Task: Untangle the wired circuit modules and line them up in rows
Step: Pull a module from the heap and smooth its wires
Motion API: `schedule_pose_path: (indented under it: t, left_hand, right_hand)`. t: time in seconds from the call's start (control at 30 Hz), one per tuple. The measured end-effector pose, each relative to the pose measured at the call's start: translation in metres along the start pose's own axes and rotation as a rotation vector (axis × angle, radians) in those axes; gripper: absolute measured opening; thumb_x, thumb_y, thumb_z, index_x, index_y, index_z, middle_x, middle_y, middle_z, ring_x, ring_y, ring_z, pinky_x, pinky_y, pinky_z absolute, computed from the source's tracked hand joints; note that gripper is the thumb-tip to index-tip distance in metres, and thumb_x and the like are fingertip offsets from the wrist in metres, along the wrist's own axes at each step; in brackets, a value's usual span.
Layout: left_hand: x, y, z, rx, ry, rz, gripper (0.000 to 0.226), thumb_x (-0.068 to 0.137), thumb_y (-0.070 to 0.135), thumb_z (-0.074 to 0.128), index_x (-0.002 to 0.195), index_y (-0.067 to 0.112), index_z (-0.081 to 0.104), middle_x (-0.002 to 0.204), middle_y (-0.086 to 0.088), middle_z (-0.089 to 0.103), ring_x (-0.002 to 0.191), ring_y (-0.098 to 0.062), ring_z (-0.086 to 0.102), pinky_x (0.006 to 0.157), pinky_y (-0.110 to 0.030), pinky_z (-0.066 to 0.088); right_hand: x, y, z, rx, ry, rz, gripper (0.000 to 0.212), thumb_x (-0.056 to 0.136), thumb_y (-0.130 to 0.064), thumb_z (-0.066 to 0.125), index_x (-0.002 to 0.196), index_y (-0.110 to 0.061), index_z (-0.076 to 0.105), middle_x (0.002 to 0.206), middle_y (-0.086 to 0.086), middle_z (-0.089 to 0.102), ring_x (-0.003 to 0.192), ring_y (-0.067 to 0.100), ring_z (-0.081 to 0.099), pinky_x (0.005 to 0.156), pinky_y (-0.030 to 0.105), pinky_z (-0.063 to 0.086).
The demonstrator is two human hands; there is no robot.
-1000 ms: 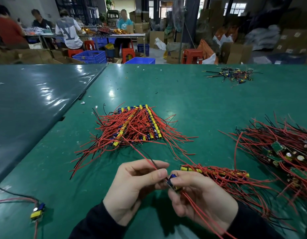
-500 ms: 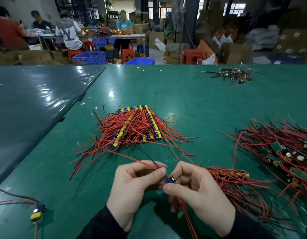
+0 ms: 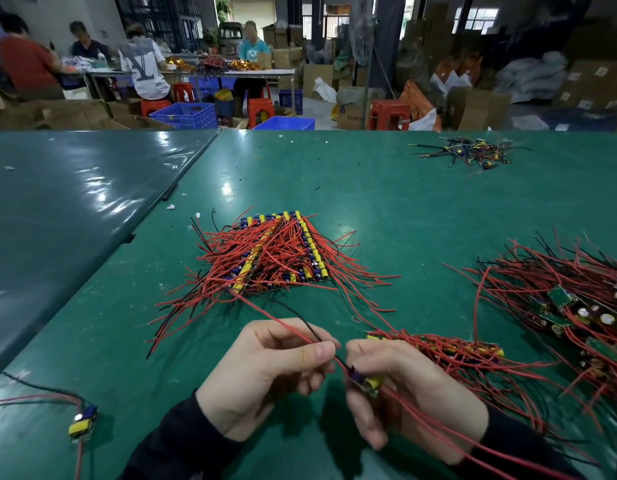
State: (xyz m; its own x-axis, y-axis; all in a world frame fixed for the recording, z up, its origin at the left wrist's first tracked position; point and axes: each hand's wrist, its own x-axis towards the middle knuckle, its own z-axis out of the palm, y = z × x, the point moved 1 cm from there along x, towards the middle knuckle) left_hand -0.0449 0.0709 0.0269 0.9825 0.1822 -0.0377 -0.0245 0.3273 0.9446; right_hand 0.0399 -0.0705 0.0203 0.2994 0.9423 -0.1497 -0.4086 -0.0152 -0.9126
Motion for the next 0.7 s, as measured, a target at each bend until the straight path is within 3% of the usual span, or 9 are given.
schedule_pose_path:
  t: [0.07, 0.17, 0.3, 0.4, 0.57, 0.7]
  left_hand:
    - [-0.001, -0.001, 0.0, -0.044, -0.067, -0.042, 0.038, 0.043, 0.033, 0.093, 0.066, 0.01, 0.073, 0.055, -0.006, 0.063, 0.04, -0.01, 0.053, 0.037, -0.013, 0.038]
    - [0.0, -0.002, -0.002, -0.078, -0.059, -0.074, 0.039, 0.04, 0.031, 0.094, 0.064, 0.01, 0.071, 0.055, -0.008, 0.063, 0.041, -0.011, 0.055, 0.037, -0.013, 0.04]
    - [0.001, -0.004, -0.002, -0.076, -0.005, -0.064, 0.039, 0.04, 0.03, 0.094, 0.063, 0.01, 0.071, 0.055, -0.01, 0.063, 0.04, -0.013, 0.056, 0.038, -0.015, 0.042]
    - [0.002, -0.004, 0.001, -0.019, 0.058, 0.005, 0.02, 0.052, 0.013, 0.088, 0.062, 0.009, 0.071, 0.053, -0.011, 0.062, 0.037, -0.014, 0.053, 0.036, -0.016, 0.039]
    - [0.004, -0.003, 0.004, 0.128, 0.217, 0.18, 0.014, 0.053, 0.016, 0.075, 0.059, 0.003, 0.071, 0.058, -0.013, 0.062, 0.039, -0.014, 0.05, 0.035, -0.017, 0.037]
    - [0.004, -0.009, 0.008, 0.163, 0.319, 0.2, 0.015, 0.051, 0.012, 0.075, 0.055, -0.001, 0.068, 0.055, -0.014, 0.062, 0.038, -0.017, 0.049, 0.036, -0.019, 0.039]
  right_hand:
    - [0.0, 0.002, 0.001, -0.062, -0.037, 0.02, 0.052, 0.08, -0.036, 0.059, 0.086, 0.015, 0.053, 0.048, 0.006, 0.059, 0.036, 0.015, 0.055, 0.038, 0.018, 0.04]
    - [-0.001, 0.004, 0.003, -0.11, -0.06, -0.007, 0.04, 0.089, -0.032, 0.051, 0.094, 0.008, 0.049, 0.049, 0.006, 0.061, 0.037, 0.012, 0.057, 0.035, 0.017, 0.038]
    - [-0.001, 0.003, 0.003, -0.16, -0.029, -0.012, 0.024, 0.088, -0.029, 0.05, 0.094, -0.006, 0.051, 0.05, 0.009, 0.061, 0.038, 0.014, 0.058, 0.033, 0.018, 0.035]
    - [-0.003, -0.001, 0.003, -0.244, 0.005, -0.04, 0.016, 0.089, -0.028, 0.05, 0.088, -0.012, 0.054, 0.053, 0.008, 0.062, 0.039, 0.014, 0.059, 0.035, 0.018, 0.036]
    - [-0.002, 0.002, 0.005, -0.365, 0.069, -0.08, 0.022, 0.093, -0.031, 0.048, 0.082, -0.012, 0.05, 0.056, 0.006, 0.063, 0.042, 0.015, 0.059, 0.041, 0.023, 0.036]
    - [-0.002, 0.006, 0.004, -0.412, 0.113, -0.134, 0.026, 0.099, -0.017, 0.044, 0.076, -0.018, 0.057, 0.056, 0.013, 0.061, 0.043, 0.02, 0.056, 0.046, 0.026, 0.04]
